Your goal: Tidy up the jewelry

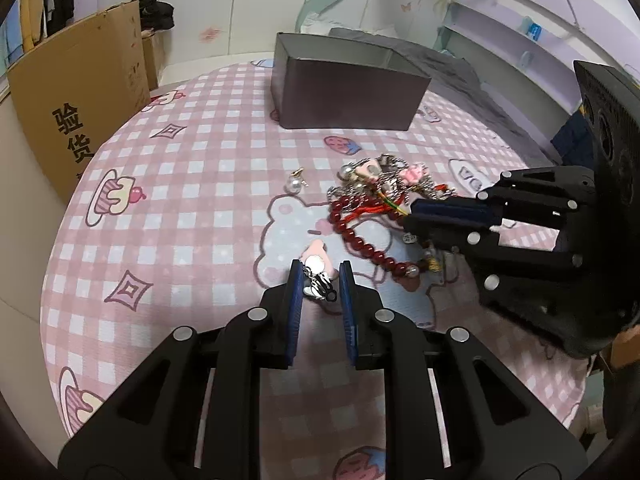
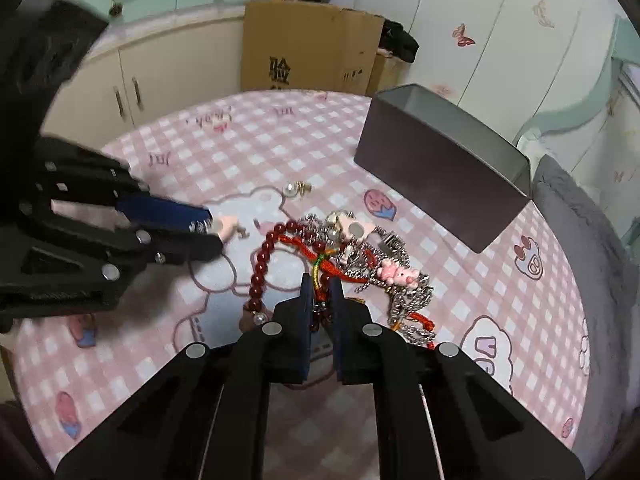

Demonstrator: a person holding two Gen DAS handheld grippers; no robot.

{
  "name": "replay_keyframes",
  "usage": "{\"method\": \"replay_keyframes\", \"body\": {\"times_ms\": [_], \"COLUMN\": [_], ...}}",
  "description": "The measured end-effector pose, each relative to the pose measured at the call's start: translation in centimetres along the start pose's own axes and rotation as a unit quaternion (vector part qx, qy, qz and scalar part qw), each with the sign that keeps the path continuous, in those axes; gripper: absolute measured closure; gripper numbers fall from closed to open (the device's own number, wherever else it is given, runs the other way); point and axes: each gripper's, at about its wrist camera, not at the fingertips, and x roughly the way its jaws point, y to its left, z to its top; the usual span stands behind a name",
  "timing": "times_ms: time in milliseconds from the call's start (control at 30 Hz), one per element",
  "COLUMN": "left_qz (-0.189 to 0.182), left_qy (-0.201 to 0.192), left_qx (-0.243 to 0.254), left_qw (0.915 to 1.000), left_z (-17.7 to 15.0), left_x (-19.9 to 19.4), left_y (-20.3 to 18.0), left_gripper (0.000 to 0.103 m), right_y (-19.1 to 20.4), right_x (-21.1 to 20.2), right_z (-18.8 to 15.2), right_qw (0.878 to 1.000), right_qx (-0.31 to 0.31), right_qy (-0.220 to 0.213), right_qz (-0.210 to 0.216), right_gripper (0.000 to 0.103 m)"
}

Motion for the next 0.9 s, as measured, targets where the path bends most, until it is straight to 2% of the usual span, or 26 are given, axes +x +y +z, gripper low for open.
{"method": "replay_keyframes", "body": {"times_ms": [267, 467, 733, 800, 900], "left_qz": [-0.060, -0.084, -0.090, -0.096, -0.096], "left_qy": [-0.040, -0.071, -0.089, -0.091, -0.098], "left_qx": [0.004, 0.022, 0.040, 0.041, 0.044], "left_qw": [0.9974, 0.9937, 0.9912, 0.9904, 0.9896], "left_z": [2.8, 6.0, 8.4, 8.9, 10.2], "left_x": [-2.6, -4.2, -4.7, -4.7, -5.1], "left_y": [-0.7, -1.8, -2.5, -2.6, -2.8], "left_gripper": [0.085, 0.085, 0.085, 0.085, 0.085], "right_y": [-4.1, -5.9, -7.6, -7.9, -8.4], "right_x": [-5.7, -9.3, -12.1, -12.5, -13.0], "right_z": [1.3, 2.8, 4.0, 4.5, 5.2], "right_qw": [0.993, 0.987, 0.975, 0.975, 0.972], "right_qx": [0.087, 0.108, 0.135, 0.132, 0.138], "right_qy": [-0.070, -0.110, -0.164, -0.169, -0.181], "right_qz": [0.039, 0.045, 0.072, 0.052, 0.060], "right_gripper": [0.098, 0.098, 0.098, 0.098, 0.098]}}
